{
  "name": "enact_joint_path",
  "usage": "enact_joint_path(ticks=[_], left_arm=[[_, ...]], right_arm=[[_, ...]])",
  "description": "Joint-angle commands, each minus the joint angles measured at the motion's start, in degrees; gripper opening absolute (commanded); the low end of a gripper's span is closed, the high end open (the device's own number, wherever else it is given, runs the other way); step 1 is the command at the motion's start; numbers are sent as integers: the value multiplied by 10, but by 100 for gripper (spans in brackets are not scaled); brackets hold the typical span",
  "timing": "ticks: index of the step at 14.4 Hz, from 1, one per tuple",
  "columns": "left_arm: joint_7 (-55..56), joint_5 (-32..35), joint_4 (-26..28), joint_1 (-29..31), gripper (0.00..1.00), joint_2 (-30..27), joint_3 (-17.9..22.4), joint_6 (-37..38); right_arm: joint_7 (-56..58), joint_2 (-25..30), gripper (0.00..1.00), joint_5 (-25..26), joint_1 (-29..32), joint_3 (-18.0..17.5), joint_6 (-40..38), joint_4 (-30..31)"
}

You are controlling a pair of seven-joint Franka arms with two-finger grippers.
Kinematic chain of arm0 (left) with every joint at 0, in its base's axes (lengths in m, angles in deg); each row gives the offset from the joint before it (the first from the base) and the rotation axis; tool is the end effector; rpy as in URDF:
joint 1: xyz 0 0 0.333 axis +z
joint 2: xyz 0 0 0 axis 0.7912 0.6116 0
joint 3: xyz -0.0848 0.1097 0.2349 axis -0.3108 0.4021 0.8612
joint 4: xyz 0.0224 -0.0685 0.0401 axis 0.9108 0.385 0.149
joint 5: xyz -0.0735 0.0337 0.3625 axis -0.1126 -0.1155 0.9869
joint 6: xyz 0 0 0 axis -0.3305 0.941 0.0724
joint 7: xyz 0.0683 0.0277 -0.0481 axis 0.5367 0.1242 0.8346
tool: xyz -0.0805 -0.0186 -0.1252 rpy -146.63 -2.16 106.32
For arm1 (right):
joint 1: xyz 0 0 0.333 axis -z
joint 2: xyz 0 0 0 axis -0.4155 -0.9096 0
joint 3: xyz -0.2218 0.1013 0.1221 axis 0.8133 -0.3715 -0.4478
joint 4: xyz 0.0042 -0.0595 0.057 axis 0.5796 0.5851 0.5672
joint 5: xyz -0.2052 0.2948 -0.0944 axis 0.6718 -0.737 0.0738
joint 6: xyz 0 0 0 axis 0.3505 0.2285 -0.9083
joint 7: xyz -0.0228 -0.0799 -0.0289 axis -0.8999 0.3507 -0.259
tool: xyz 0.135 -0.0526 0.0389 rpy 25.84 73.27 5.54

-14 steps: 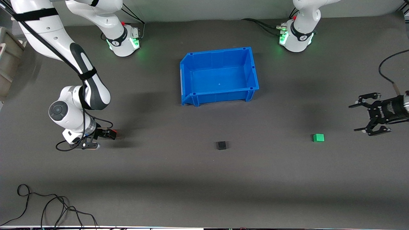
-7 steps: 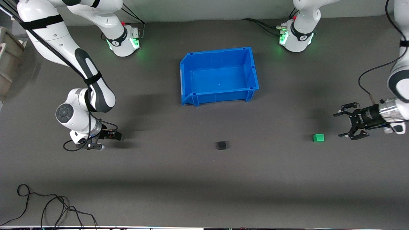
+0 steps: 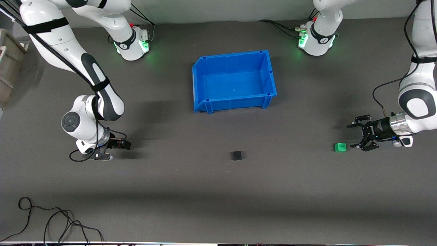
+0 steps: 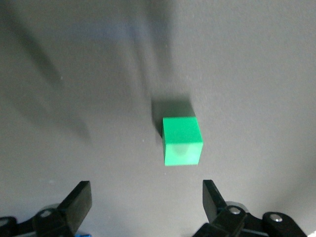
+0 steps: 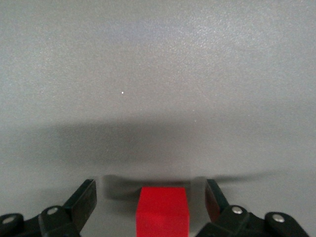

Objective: Attach green and red cubes to black cube
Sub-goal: 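Close the right gripper on the red cube while the left gripper grasps the green cube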

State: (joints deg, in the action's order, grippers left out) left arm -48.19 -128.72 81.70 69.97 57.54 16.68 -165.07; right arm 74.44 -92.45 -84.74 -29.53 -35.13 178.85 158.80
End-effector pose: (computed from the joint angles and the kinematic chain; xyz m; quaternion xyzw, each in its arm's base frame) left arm 0.5304 0.1108 0.1483 0.6979 0.6468 -0.1937 0.2389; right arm 0.5489 0.0038 0.1123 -0.9985 0.0541 -0.0097 0.0040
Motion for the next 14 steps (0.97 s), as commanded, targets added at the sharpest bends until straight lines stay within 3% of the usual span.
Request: enact_joint_path(ticks=[1, 4, 14], left_arm=[[-14, -21, -3, 3, 100, 13, -6, -23], [-16, -21, -11, 2, 100, 29, -9, -35], [-34, -60, -20, -5, 100, 57, -11, -69]], right_arm=[[-3, -4, 80, -10, -2, 1, 9, 0], [-3, -4, 74, -10, -1, 1, 9, -1], [-3, -4, 72, -10, 1, 1, 9, -1]])
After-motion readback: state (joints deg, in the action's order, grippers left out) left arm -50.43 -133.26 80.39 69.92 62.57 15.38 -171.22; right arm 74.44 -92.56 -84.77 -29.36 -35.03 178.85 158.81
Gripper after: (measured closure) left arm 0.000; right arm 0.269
